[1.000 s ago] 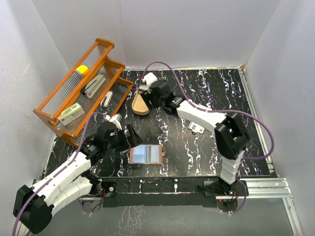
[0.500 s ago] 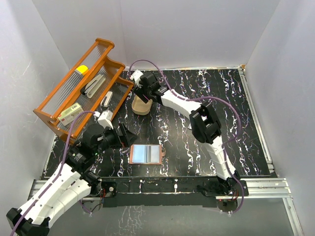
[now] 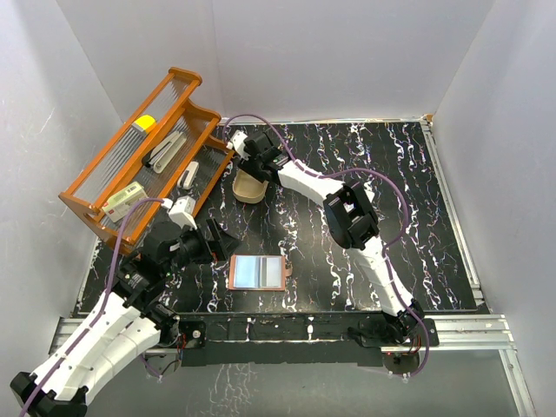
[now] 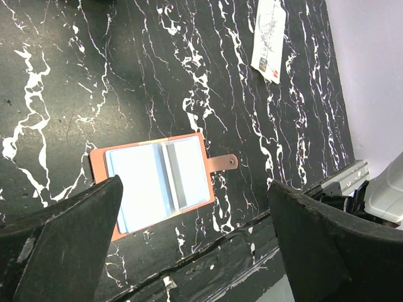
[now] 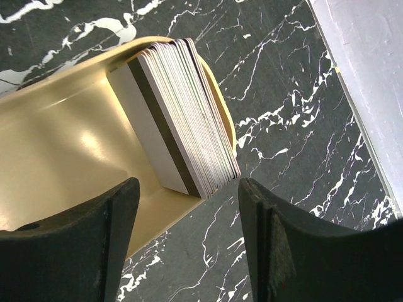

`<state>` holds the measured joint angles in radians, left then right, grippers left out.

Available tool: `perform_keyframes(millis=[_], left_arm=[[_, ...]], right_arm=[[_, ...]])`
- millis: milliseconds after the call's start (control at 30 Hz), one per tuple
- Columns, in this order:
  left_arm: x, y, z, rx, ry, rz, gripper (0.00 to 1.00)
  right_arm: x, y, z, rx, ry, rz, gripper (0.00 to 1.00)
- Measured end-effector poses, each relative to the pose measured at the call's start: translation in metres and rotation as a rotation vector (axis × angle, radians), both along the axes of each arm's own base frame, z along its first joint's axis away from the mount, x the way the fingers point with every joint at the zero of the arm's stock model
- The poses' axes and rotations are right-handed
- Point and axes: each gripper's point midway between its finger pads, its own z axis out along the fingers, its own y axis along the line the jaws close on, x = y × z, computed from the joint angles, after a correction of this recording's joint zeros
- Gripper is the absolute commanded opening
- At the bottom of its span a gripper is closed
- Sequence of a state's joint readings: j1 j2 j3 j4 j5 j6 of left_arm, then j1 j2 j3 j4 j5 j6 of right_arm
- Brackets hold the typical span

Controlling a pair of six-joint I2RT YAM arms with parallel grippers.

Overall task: Put the credit cards into the card holder
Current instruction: Pick up the credit card from the storage box.

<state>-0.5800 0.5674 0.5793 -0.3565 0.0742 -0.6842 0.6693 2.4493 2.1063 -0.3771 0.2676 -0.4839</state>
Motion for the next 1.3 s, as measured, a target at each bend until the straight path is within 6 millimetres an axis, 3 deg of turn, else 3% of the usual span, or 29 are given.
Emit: perform_keyframes(millis=[167,300,967,1300], left_arm=[[0.002,0.000,-0.004,0.012,0.014,0.006,0.99],[0.001,0.001,-0.007,0.020,0.025,0.007,0.99],[-0.001,0.001,-0.015,0.006,0.049,0.019,0.99],[-0.001,0.001,-0.014,0.003,0.049,0.021,0.99]], right_arm=[[0.004,-0.005,-0.002,-0.023,-0.015,-0.008,0.53],[0.007,-0.005,0.001,-0.020,-0.028,-0.011,0.41],[0.017,-0.002,0.017,-0.011,-0.088,-0.011,0.24],[0.018,-0.002,0.018,-0.015,-0.090,-0.003,0.06]])
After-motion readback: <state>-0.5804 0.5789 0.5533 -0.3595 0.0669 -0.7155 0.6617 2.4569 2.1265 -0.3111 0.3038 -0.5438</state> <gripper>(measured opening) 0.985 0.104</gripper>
